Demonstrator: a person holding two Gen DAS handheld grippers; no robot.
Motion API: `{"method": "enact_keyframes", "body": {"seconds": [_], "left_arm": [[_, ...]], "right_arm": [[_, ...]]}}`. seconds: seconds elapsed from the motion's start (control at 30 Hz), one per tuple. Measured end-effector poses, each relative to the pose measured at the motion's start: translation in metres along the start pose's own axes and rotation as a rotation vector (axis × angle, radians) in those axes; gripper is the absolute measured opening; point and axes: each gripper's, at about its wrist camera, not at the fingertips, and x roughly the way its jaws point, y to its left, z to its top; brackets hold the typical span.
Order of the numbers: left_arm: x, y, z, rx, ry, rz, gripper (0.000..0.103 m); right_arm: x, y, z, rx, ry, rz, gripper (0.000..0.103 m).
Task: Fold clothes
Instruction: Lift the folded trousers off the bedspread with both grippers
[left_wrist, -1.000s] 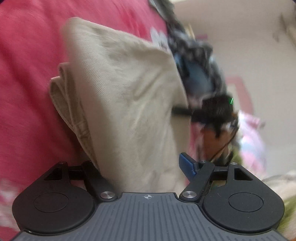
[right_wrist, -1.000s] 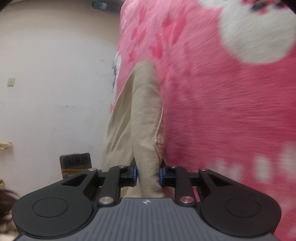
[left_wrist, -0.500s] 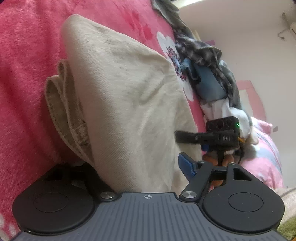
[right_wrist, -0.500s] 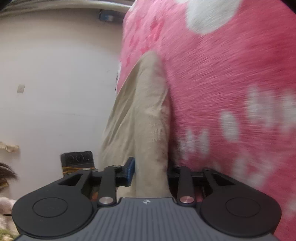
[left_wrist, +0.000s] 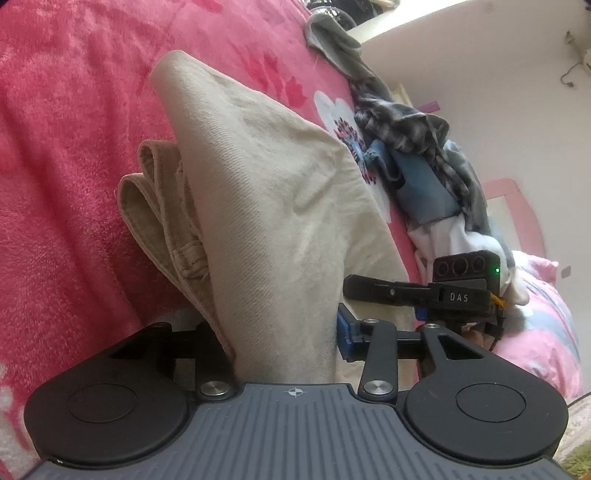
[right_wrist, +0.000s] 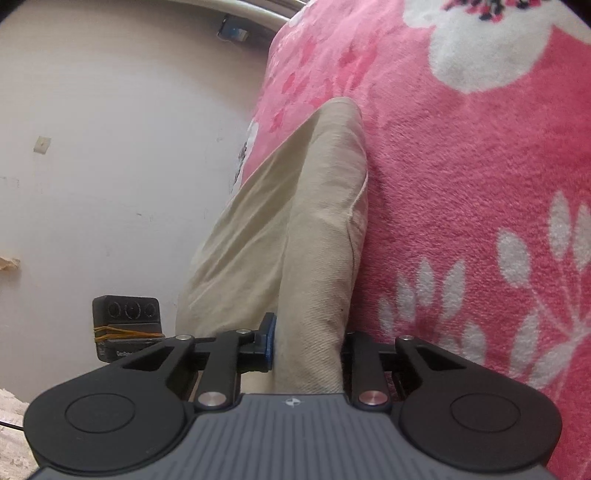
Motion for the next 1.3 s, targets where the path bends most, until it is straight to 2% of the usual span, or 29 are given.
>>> {"method": "enact_keyframes", "body": {"seconds": [0.13,0.2,0.43,0.57,0.67,0.8,0.97,1.1,1.2,1.3], "left_arm": [[-0.004,-0.004,0.000,-0.001,-0.016,-0.003,0.041],[-0.006,-0.008,0.002,0.005,-0.023,-0.006,0.041],[-0.017,-0.027,0.020,0.050,-0.073,-0.003,0.041],[-0.023,-0.037,0.036,0.062,-0.108,0.026,0.041],[-0.030,-0.051,0.053,0.068,-0.145,0.075,0.041],[-0.047,-0.081,0.086,0.084,-0.218,0.143,0.041],[-0.071,-0.133,0.129,0.138,-0.301,0.232,0.041],[-0.078,-0.166,0.152,0.141,-0.342,0.267,0.041],[-0.078,-0.177,0.169,0.139,-0.353,0.275,0.041],[-0.063,-0.161,0.177,0.118,-0.337,0.274,0.041]], "right_arm": [[0.004,0.014,0.000,-0.037,-0.010,-0.020,0.024],[0.019,0.027,0.000,-0.056,-0.019,-0.028,0.024],[0.008,0.048,0.015,-0.131,-0.063,-0.019,0.024],[0.007,0.053,0.030,-0.166,-0.085,-0.002,0.024],[0.003,0.053,0.047,-0.174,-0.098,0.025,0.024],[0.003,0.064,0.087,-0.185,-0.102,0.078,0.024],[-0.001,0.100,0.145,-0.227,-0.129,0.146,0.023],[-0.016,0.127,0.179,-0.237,-0.154,0.175,0.023],[-0.015,0.129,0.193,-0.224,-0.157,0.152,0.023],[0.000,0.113,0.198,-0.186,-0.153,0.103,0.023]]}}
